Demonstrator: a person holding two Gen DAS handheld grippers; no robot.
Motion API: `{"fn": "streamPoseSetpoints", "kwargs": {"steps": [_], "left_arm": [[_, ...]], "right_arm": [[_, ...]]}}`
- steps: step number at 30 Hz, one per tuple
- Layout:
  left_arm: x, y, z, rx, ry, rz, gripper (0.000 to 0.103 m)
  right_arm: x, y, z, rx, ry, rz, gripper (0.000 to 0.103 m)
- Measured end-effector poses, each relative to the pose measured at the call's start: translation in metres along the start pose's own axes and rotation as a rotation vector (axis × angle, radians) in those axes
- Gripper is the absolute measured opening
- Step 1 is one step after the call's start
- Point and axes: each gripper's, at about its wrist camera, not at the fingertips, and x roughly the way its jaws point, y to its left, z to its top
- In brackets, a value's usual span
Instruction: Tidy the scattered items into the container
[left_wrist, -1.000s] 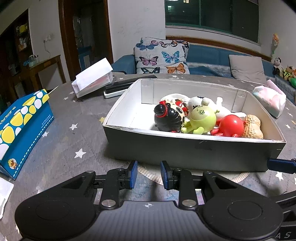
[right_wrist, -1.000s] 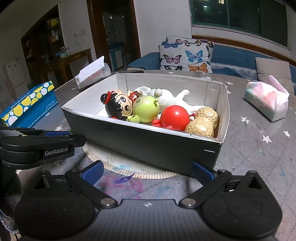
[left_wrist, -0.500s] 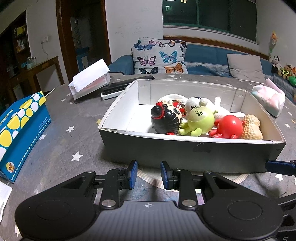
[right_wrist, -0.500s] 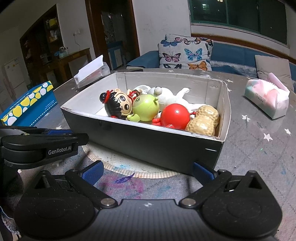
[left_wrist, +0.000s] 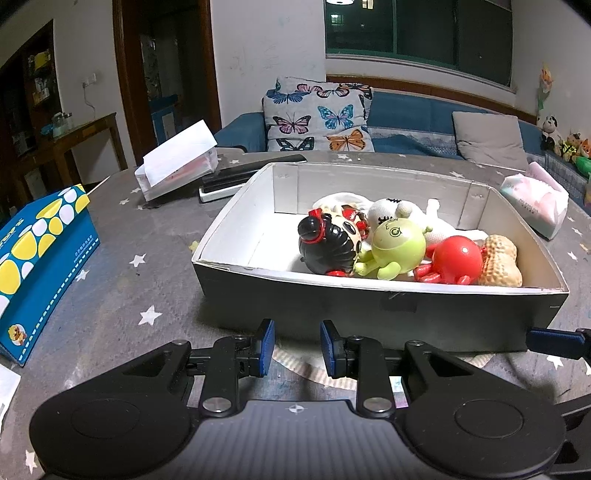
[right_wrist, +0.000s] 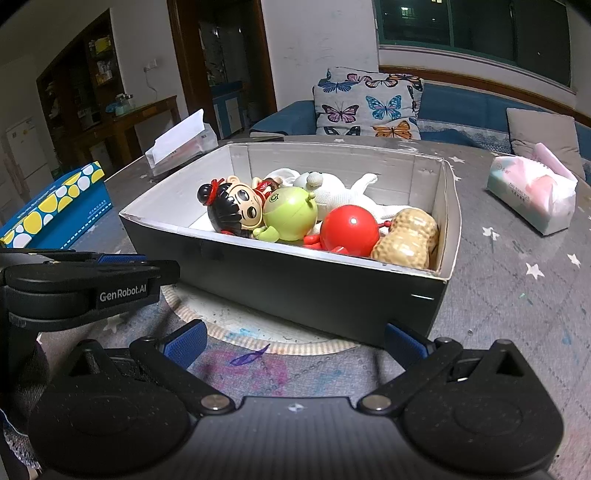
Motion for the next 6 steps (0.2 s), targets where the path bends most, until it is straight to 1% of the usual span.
{"fn": "streamPoseSetpoints", "kwargs": {"steps": [6], "left_arm": [[-0.0011, -0.0004, 0.0003, -0.001, -0.012, -0.014, 0.029]], "right_arm": [[0.0004, -0.0005, 0.0001, 0.007, -0.004, 0.002, 0.103]]}}
